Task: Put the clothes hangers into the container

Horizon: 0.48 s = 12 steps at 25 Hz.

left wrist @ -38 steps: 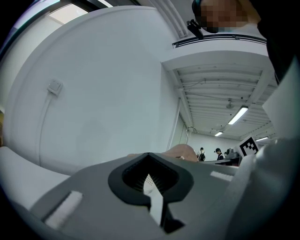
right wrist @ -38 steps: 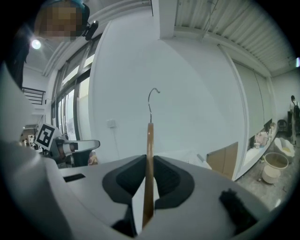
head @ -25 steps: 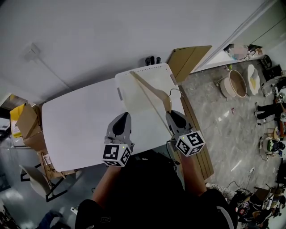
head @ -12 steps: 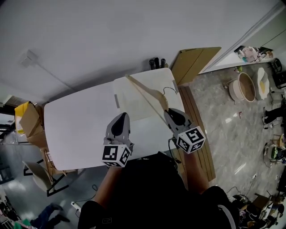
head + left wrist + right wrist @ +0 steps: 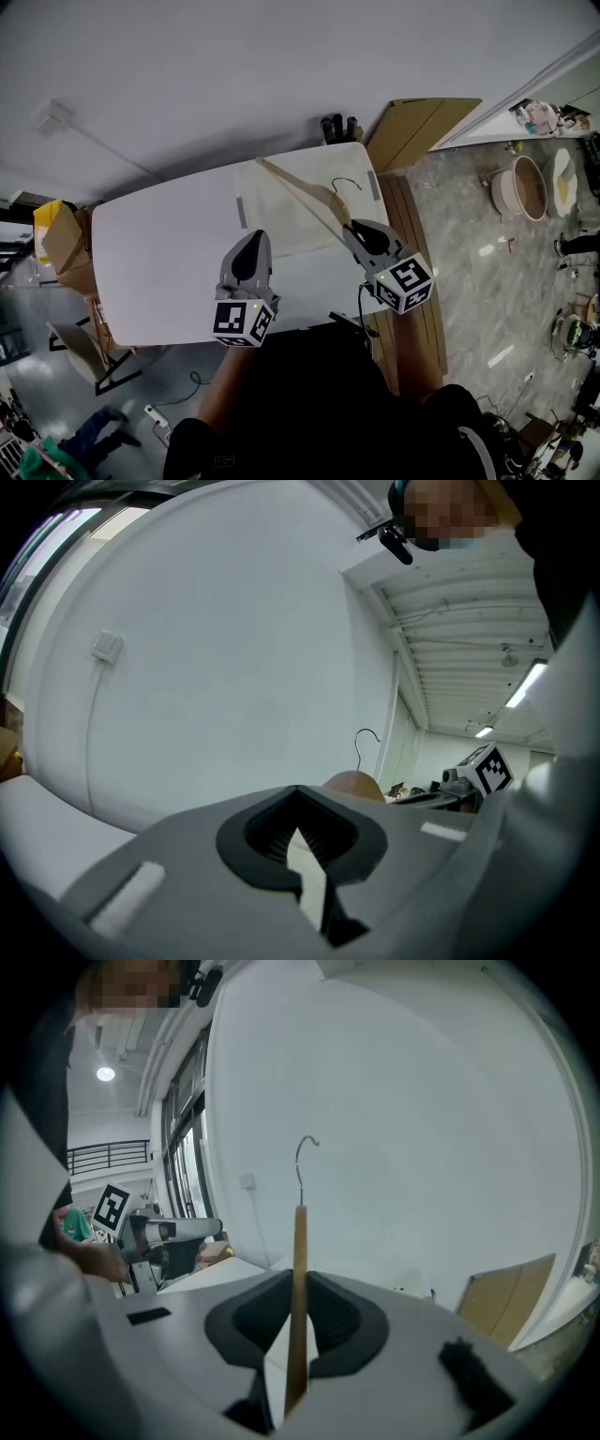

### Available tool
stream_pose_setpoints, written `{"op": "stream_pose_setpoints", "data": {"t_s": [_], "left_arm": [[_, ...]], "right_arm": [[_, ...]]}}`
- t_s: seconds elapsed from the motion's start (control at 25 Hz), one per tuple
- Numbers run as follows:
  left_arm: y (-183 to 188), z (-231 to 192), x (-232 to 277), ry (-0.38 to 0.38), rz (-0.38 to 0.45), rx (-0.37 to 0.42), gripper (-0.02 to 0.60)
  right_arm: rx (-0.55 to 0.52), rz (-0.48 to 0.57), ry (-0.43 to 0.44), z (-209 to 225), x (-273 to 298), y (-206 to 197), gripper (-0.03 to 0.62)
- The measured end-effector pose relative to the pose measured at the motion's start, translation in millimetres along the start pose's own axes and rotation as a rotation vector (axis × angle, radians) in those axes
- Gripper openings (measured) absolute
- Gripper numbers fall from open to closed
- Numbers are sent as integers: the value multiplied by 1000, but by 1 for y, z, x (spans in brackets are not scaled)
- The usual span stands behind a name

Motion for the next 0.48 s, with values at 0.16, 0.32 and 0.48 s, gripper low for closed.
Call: {"op": "stream_pose_setpoints", "data": {"t_s": [0.16,0.32,0.48], "left_arm": [[0,-1,8,9,-1,1,5],[1,-3,13,16,-4,1,5],[-1,-7,18,22,-12,-6,5]], "right_arm": [[-22,-7,42,7,7,5,60],[-67,-19,93,9,7,8,60],[-91,-36,126,9,10,7,60]]}}
Point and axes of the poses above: the fingertips, and each gripper's own axes: x forward along the fingers, z to its right, y out of its top, the point moved 6 cm from there along -x, backward along the fingers, and after that the axes turned 7 degrees about -y, right-handed, at the moved point
